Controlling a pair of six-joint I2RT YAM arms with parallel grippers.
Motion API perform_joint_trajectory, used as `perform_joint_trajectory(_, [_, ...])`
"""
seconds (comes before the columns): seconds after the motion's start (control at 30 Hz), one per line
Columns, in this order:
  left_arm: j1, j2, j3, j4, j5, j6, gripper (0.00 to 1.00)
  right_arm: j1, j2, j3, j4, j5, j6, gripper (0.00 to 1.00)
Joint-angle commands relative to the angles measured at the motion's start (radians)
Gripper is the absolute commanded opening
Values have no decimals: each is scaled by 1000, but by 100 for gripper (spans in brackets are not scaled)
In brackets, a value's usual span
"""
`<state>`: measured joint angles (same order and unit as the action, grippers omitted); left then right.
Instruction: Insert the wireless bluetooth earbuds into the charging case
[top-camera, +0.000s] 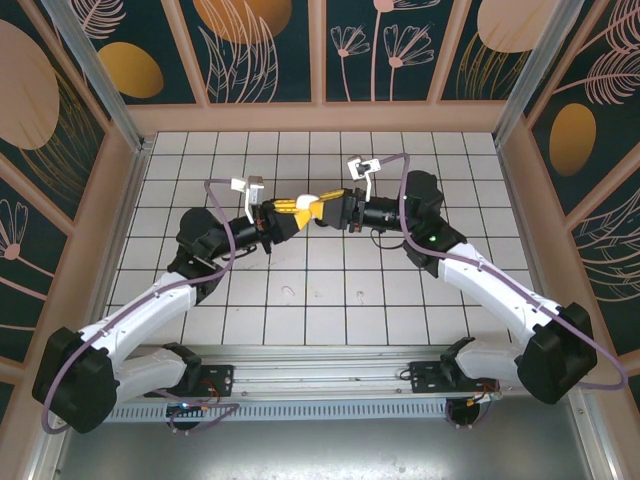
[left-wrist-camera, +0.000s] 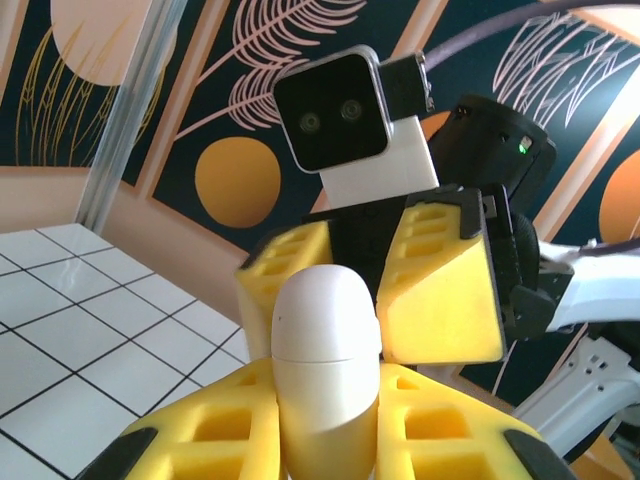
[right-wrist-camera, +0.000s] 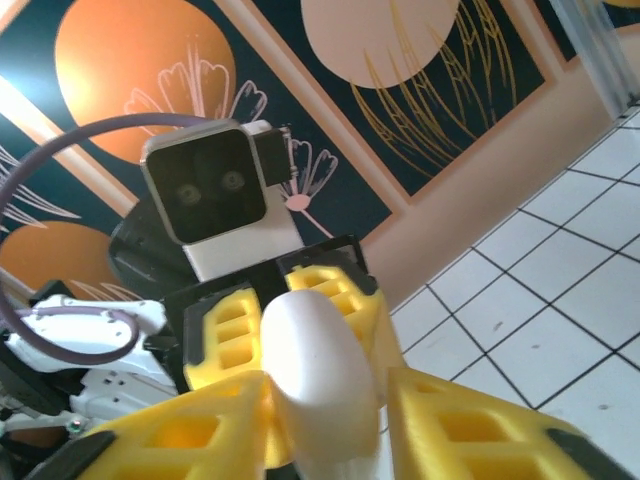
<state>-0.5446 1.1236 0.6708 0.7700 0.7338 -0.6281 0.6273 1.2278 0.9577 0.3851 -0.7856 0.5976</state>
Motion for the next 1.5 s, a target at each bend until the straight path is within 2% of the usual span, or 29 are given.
perform_joint_trajectory(0.0, [-9, -31, -3, -16, 68, 132, 3, 0, 22, 65, -86, 97, -20, 42])
perform_joint_trajectory(0.03, [-9, -37, -10, -5, 86, 160, 0, 0, 33, 81, -122, 112, -27, 43])
perform_joint_trajectory(0.17, [-9, -46, -41, 100, 107, 156, 0, -1, 46, 65, -164, 144, -41, 45])
perform_joint_trajectory(0.37, [-8, -53, -48, 108, 148, 164, 0, -4, 9, 40, -223, 258, -14, 49])
perform_joint_trajectory(0.63, [-8, -112, -49, -77, 64, 261, 0, -4, -64, 45, -302, 369, 44, 55])
perform_joint_trajectory(0.8, [-9, -121, -72, -130, 13, 292, 0, -9, -151, 61, -493, 503, 44, 58])
perform_joint_trajectory(0.93, [-8, -126, -126, -150, -53, 314, 0, -19, -204, 44, -727, 601, 80, 58])
perform_joint_trajectory(1.23, [-9, -218, -279, -111, -264, 219, 0, -28, -285, -159, -904, 570, 28, 48])
perform_joint_trajectory(1.47, [-20, -266, -291, -159, -304, 167, 0, -26, -278, -249, -909, 542, -37, 46])
